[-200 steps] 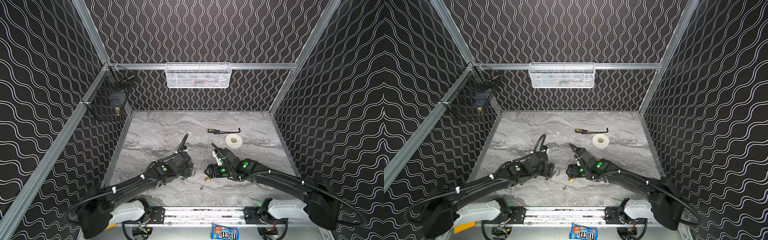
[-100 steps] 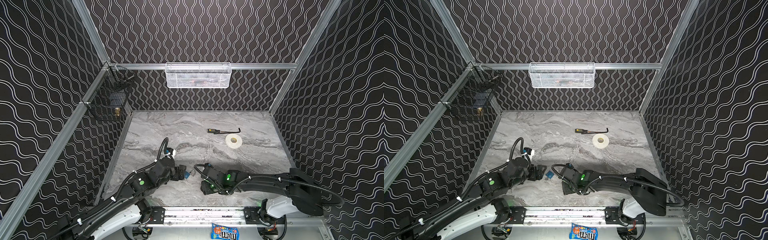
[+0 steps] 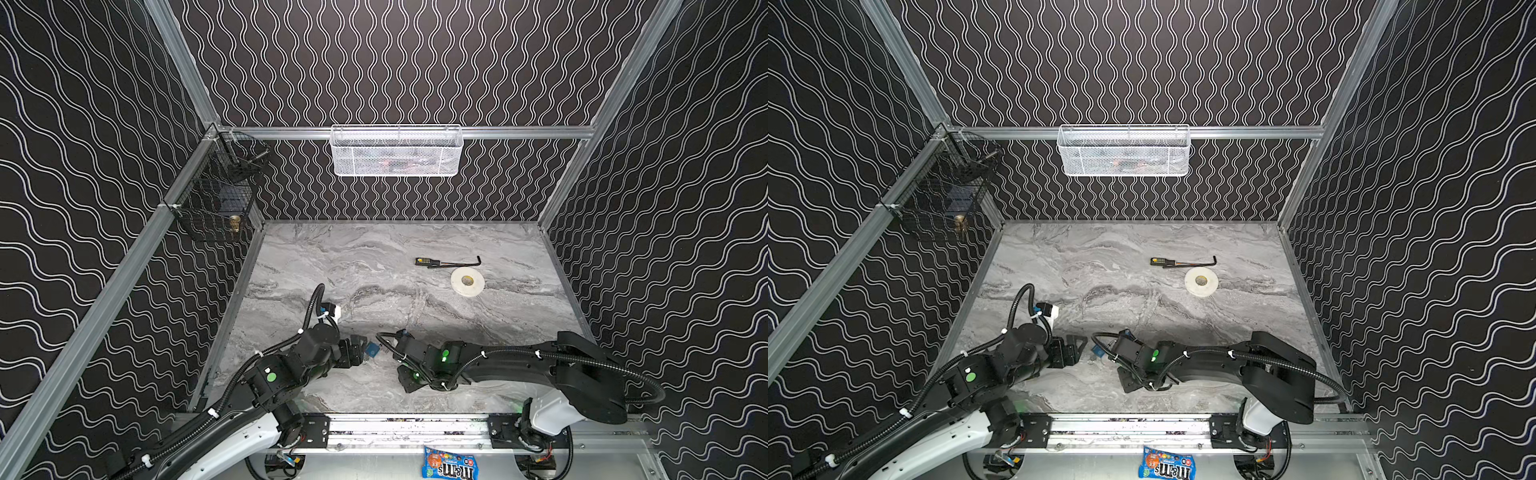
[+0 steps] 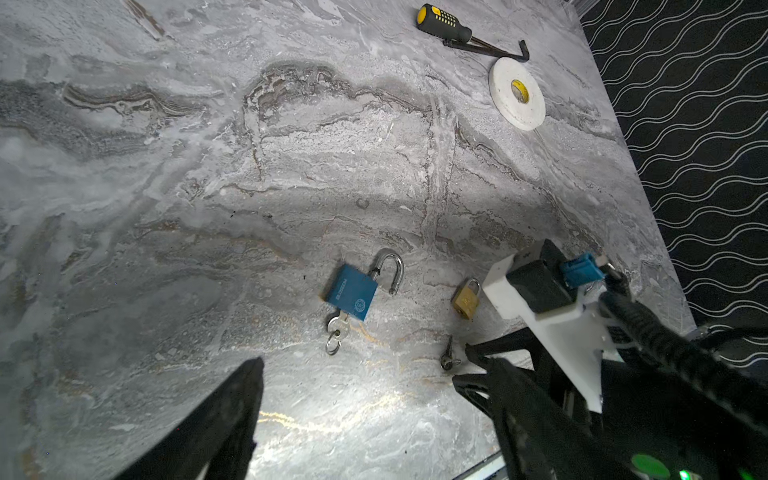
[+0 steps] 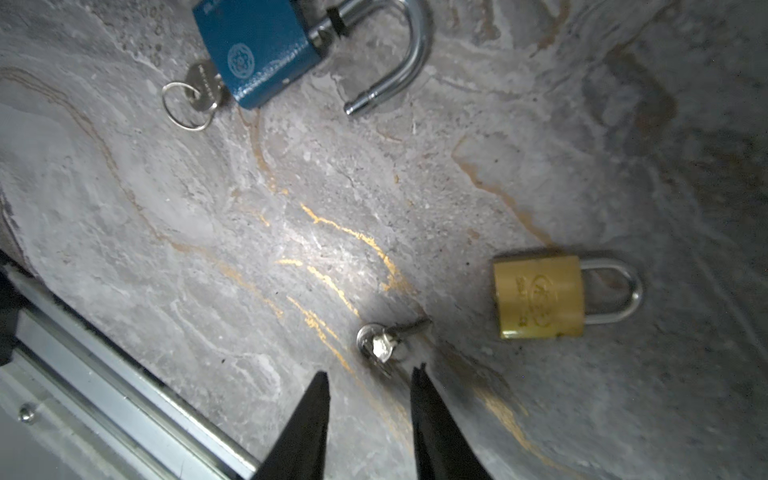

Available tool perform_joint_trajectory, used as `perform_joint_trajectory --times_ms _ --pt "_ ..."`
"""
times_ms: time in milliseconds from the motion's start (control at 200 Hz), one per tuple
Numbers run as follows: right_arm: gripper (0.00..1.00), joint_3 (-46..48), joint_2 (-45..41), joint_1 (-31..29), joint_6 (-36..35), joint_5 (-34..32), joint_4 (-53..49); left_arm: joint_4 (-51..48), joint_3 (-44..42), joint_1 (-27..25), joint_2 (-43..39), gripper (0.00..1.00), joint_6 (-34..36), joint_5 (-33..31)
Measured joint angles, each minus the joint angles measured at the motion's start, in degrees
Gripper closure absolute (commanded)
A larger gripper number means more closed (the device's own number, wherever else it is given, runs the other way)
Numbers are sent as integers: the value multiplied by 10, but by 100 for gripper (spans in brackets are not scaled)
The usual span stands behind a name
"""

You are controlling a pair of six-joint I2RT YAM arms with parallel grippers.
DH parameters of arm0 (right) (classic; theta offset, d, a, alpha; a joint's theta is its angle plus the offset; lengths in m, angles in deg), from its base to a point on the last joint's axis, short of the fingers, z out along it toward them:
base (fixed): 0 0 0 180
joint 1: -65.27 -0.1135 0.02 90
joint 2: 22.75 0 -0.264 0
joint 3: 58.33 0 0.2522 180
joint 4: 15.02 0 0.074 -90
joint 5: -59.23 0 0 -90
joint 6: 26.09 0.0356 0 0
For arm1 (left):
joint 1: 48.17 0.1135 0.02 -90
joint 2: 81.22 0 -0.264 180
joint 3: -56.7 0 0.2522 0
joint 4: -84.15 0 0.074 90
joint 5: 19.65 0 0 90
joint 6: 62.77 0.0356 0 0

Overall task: Unlock with the key
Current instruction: 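Reach the right gripper to the small silver key beside the brass padlock and grasp it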

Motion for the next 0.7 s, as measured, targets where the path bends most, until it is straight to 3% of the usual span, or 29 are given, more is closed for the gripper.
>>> perform_joint_trajectory --times_ms 701 --pt "88 -19 42 -17 -19 -35 -4 1 -11 0 2 12 -17 -6"
